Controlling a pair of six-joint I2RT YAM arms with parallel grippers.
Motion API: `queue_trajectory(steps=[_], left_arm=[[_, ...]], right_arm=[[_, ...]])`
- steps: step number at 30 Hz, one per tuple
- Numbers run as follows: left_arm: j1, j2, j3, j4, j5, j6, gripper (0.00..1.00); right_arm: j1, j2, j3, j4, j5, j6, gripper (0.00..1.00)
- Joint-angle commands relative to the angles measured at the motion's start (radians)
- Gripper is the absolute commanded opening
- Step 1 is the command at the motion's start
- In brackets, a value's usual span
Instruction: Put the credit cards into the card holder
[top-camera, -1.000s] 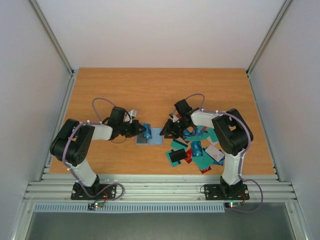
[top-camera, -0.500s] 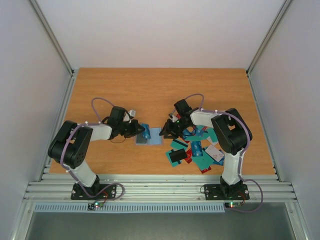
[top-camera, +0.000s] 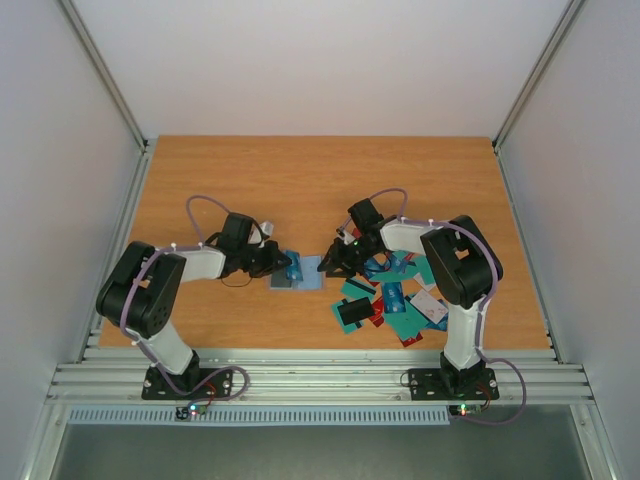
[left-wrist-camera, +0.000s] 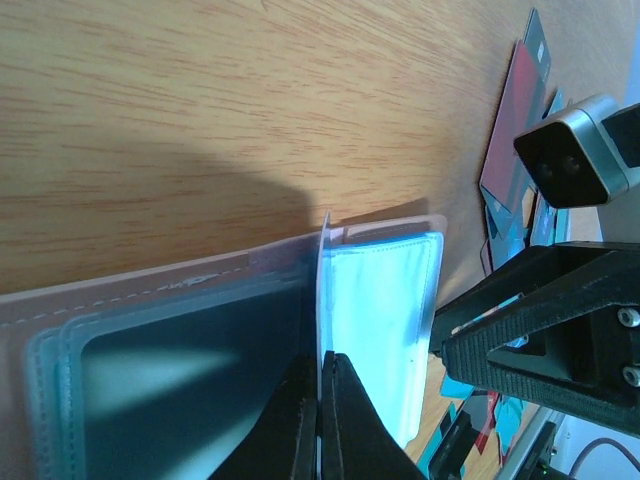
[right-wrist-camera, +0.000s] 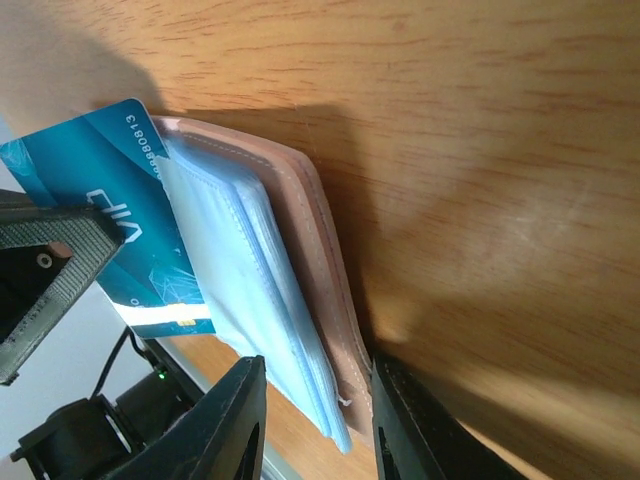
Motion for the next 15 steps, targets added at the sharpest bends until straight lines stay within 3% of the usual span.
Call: queue_trajectory(steps=[1,15], left_arm=[[-0.01,-0.02,0.024,-0.09,-0.015,0.05,0.0],[-0.01,-0.017,0.042,-0.2,-0.014,0.14,0.0]], right_arm=[[0.008,0.061,-0.014,-0.028,0.1,0.004,0.29],[0.007,0.082,-0.014,-0.052,0.166,-0.004,0.14]])
